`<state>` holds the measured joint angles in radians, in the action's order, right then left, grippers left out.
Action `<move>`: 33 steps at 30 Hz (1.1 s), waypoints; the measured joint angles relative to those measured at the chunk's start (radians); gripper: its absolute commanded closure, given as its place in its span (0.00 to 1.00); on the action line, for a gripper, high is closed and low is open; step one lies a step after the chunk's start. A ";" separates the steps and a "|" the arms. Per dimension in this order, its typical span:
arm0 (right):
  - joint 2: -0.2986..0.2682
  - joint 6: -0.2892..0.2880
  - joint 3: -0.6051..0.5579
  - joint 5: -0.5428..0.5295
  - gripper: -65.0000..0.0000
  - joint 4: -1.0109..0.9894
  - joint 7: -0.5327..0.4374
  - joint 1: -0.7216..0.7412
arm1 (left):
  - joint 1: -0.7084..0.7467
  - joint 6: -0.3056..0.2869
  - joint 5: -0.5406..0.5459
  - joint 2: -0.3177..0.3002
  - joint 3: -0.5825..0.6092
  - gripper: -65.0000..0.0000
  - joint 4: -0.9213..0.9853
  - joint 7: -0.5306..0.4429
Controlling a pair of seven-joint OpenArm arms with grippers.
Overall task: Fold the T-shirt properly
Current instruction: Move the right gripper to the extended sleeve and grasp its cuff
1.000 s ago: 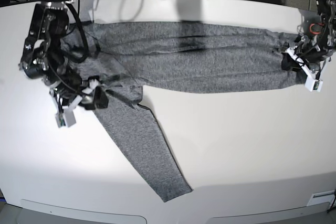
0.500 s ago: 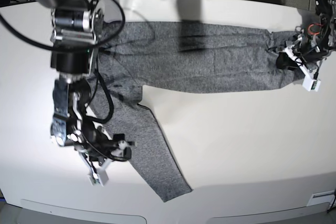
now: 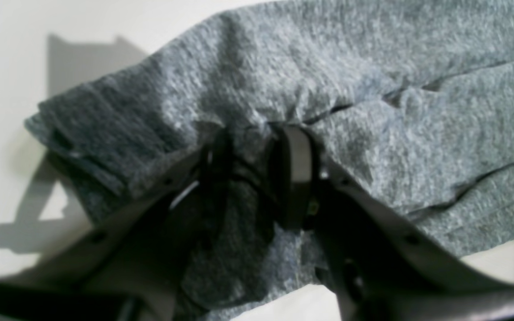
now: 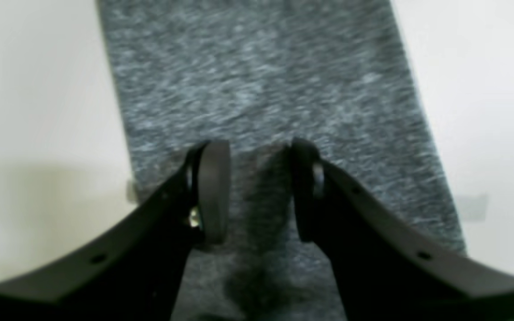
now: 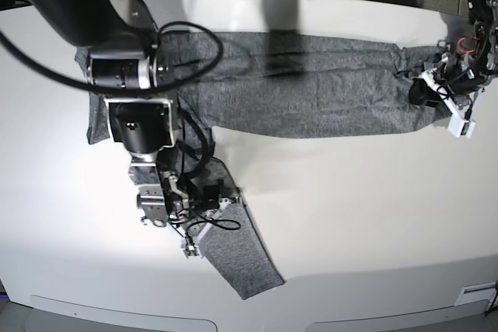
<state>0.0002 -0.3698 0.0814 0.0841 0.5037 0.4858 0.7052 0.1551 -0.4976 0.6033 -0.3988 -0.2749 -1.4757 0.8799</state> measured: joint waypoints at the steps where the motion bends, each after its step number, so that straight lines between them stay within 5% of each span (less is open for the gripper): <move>1: 0.006 0.000 0.000 0.000 0.64 0.000 -0.005 -0.010 | 0.000 0.000 0.000 0.000 0.000 0.71 0.000 0.000; 4: 0.038 -0.012 -0.004 0.009 0.64 0.009 -0.038 -0.036 | 0.000 0.000 0.001 0.000 0.000 0.71 0.000 0.000; 8: 0.068 -0.117 -0.020 -0.027 0.65 0.019 -0.054 -0.063 | 0.000 0.000 0.000 0.000 0.000 0.71 0.000 0.000; 14: 0.122 -0.204 -0.263 -0.190 0.64 0.090 0.074 -0.102 | 0.000 0.000 0.000 0.000 0.000 0.71 0.000 0.000; 21: 0.124 -0.218 -0.471 -0.267 0.64 0.313 0.199 -0.222 | 0.000 0.000 0.000 0.000 0.000 0.71 0.000 0.000; 33: 0.089 -0.221 -0.495 -0.290 0.64 0.703 0.247 -0.489 | 0.000 0.000 0.000 0.000 0.000 0.71 0.000 0.000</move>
<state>0.0887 -0.5911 -0.4133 -0.2058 1.2072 0.7330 0.2165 0.1547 -0.4980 0.6037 -0.3985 -0.2749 -1.4757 0.8799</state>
